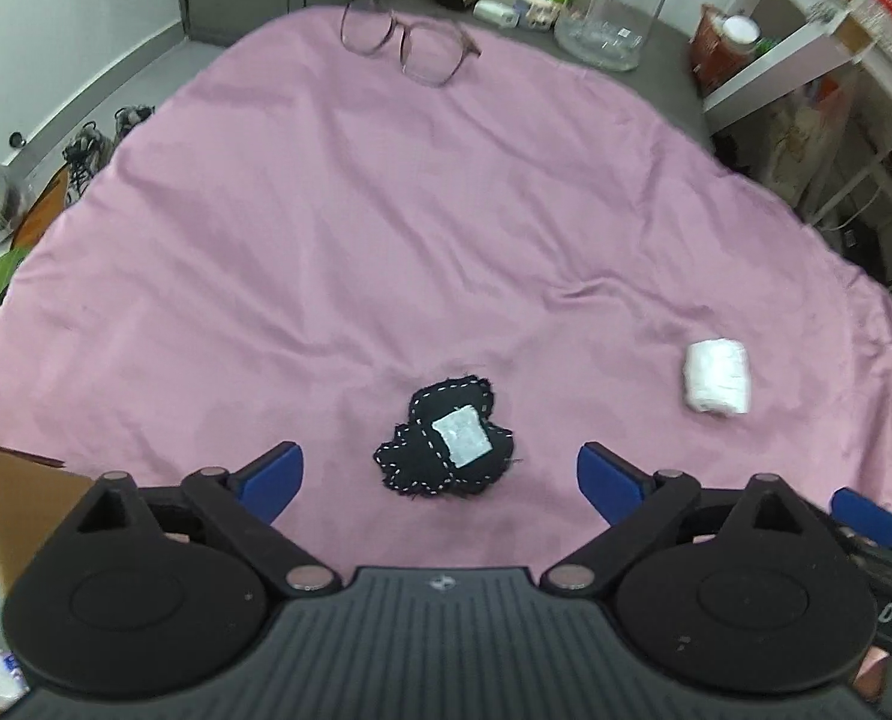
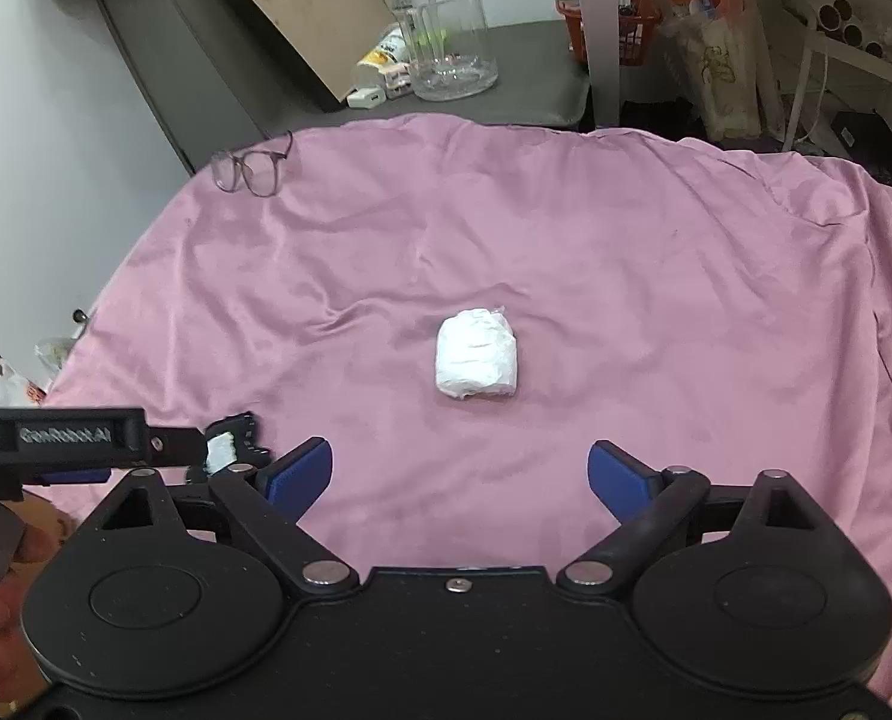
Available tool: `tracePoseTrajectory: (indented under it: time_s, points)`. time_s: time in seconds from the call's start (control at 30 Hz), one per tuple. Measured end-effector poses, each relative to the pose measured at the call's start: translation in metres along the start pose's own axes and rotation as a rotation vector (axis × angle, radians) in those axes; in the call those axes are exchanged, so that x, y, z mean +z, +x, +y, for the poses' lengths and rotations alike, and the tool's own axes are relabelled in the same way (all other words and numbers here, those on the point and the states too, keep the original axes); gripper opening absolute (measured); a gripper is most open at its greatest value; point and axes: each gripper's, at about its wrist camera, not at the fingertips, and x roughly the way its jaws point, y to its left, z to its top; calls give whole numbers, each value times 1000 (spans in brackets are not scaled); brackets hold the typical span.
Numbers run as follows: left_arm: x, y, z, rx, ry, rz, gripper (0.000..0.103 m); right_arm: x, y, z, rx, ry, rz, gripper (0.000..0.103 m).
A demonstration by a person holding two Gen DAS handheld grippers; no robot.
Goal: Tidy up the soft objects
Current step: 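Grasp the black fabric patch with the left tool while the right tool grasps the white bundle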
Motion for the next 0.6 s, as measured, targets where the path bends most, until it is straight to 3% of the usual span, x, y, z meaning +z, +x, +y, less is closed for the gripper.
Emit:
tracePoseTrajectory:
  time_s: [0.33, 0.47, 0.6]
  points:
    - [5, 40, -1, -9, -37, 42, 91, 12, 31, -4, -27, -47, 20, 90]
    - [4, 55, -8, -25, -17, 81, 59, 17, 46, -4, -38, -65, 34, 86]
    - [-1, 58, -11, -5, 9, 56, 44, 23, 59, -1, -52, -87, 35, 85]
